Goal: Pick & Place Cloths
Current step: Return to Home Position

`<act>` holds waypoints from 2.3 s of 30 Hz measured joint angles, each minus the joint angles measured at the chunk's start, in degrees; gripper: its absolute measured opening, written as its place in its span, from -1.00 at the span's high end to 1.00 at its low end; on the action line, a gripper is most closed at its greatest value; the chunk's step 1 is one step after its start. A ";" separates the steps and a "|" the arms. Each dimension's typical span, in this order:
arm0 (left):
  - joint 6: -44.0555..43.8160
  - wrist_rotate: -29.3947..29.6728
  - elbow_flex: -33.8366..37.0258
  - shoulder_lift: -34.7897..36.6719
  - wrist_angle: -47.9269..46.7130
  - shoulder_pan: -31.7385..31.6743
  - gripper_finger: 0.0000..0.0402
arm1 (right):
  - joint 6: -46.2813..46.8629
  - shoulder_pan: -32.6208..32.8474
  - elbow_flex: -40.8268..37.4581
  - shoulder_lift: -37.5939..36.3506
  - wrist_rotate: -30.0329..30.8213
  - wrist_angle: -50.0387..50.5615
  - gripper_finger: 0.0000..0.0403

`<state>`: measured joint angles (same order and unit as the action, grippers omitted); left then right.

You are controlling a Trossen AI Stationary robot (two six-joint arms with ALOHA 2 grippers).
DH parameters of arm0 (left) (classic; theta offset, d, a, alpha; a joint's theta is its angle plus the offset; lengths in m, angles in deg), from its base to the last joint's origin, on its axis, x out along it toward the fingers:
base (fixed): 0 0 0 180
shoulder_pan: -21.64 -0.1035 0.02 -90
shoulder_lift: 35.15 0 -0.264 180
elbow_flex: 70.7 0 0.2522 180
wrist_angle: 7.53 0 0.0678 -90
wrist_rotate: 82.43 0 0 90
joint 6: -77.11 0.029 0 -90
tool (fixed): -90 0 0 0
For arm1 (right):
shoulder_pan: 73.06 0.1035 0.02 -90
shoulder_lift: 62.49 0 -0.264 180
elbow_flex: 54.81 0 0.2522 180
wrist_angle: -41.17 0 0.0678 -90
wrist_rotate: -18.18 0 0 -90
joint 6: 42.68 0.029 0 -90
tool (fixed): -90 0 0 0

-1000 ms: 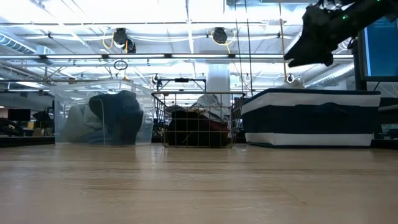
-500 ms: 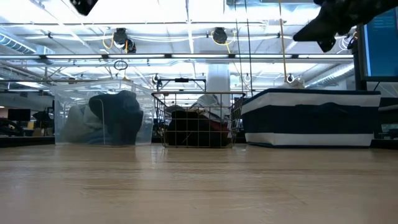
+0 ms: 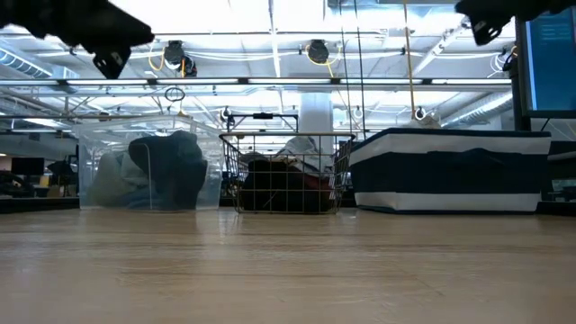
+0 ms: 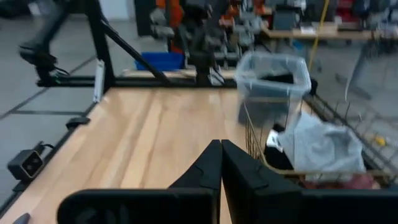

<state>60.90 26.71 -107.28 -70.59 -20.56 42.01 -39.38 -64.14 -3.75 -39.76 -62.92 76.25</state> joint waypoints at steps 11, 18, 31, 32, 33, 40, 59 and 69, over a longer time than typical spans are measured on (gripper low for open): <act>4.67 -10.28 2.81 8.02 1.39 -12.33 0.94 | -0.53 0.71 -4.26 -14.50 -0.17 2.05 1.00; 4.35 -11.22 2.81 13.23 -3.91 -13.06 0.88 | 1.61 0.69 -14.31 -19.51 -5.93 -5.34 1.00; 8.34 -11.24 13.44 13.39 11.57 -13.31 0.87 | 1.37 0.69 -24.73 -19.73 -7.54 -10.82 1.00; 8.30 -11.22 14.86 13.39 12.94 -13.50 0.87 | 1.14 0.69 -25.06 -19.73 -7.56 -10.97 1.00; 8.24 -11.25 16.07 13.39 13.93 -13.72 0.87 | 1.06 0.69 -25.40 -19.73 -7.54 -10.99 1.00; 8.49 -12.23 19.29 13.60 16.01 -16.65 0.87 | -0.51 0.67 -26.60 -19.73 -7.52 -10.84 1.00; 8.53 -22.71 22.19 13.92 17.52 -21.54 0.87 | -5.90 0.45 -26.64 -22.26 -7.17 -6.03 1.00; 7.99 -21.25 22.19 13.92 17.51 -21.54 0.87 | -7.22 0.45 -30.61 -22.20 -7.02 -12.64 1.00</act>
<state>68.88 5.46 -85.09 -56.67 -3.05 20.47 -46.60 -63.69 -34.37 -61.96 -69.93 63.62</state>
